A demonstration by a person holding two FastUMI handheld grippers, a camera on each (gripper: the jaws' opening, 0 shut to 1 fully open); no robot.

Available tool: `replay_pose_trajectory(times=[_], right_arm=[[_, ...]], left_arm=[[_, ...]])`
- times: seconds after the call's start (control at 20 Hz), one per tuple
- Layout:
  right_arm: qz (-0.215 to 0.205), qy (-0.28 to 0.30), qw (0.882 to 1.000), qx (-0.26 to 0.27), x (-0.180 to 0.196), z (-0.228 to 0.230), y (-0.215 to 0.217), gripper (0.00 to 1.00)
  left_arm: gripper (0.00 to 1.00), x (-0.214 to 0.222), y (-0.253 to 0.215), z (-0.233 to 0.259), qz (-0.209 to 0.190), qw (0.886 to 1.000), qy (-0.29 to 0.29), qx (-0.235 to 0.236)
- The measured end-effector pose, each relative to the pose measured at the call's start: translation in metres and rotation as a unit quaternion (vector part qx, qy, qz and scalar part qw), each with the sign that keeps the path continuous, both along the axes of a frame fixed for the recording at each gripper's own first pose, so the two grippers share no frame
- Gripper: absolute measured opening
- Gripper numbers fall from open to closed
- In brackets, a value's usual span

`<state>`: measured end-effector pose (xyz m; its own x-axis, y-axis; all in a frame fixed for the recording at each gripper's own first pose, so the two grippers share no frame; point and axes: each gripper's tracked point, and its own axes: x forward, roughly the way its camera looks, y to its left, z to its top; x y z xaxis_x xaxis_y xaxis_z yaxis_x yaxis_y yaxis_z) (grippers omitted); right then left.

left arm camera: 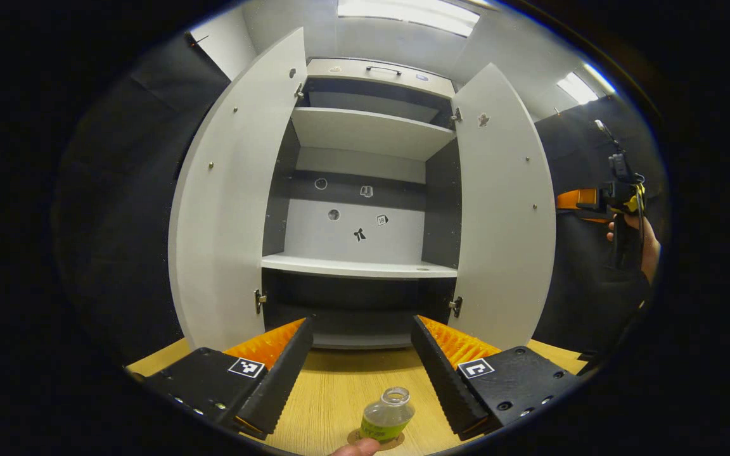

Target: Grasp the bottle in the cabinet with the left hand and place it on the coaster, then close the right door with the right hand and the left door with the left hand.

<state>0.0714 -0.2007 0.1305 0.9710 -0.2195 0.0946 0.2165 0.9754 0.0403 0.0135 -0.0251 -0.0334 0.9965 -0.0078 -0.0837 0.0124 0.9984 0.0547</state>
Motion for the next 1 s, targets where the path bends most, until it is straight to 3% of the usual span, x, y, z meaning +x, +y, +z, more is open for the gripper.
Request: replay_pose_trajectory(times=[0.15,0.2,0.25,0.5,0.55,0.6,0.8,1.0], right_arm=[[0.011,-0.007,1.0,-0.023,0.007,0.004,0.016,1.0],[0.001,-0.006,0.999,-0.032,0.007,0.002,0.013,0.94],[-0.002,-0.014,0.999,-0.039,0.006,0.004,0.013,0.98],[-0.011,-0.011,1.0,-0.027,0.006,0.003,0.016,0.98],[-0.012,-0.008,1.0,-0.025,0.006,0.003,0.019,0.93],[-0.018,-0.004,0.999,-0.026,0.005,0.001,0.022,0.97],[-0.051,-0.024,0.998,-0.041,-0.001,0.003,0.032,0.97],[-0.029,-0.017,0.999,-0.029,0.001,-0.002,0.056,0.97]], left_arm=[[0.95,-0.001,0.007,-0.002,0.01,1.0,0.002,0.004],[0.95,-0.001,0.01,-0.002,0.014,1.0,0.0,0.003],[0.95,-0.001,0.01,-0.001,0.016,1.0,-0.002,0.001],[0.95,0.002,0.012,0.0,0.013,1.0,-0.004,-0.008],[0.95,0.003,0.011,0.0,0.009,1.0,-0.004,-0.012],[0.95,0.004,0.01,0.002,0.002,1.0,-0.007,-0.015],[0.95,0.007,0.014,0.004,-0.007,1.0,-0.006,-0.019],[0.95,0.005,0.021,0.001,-0.013,0.999,0.003,-0.04]])
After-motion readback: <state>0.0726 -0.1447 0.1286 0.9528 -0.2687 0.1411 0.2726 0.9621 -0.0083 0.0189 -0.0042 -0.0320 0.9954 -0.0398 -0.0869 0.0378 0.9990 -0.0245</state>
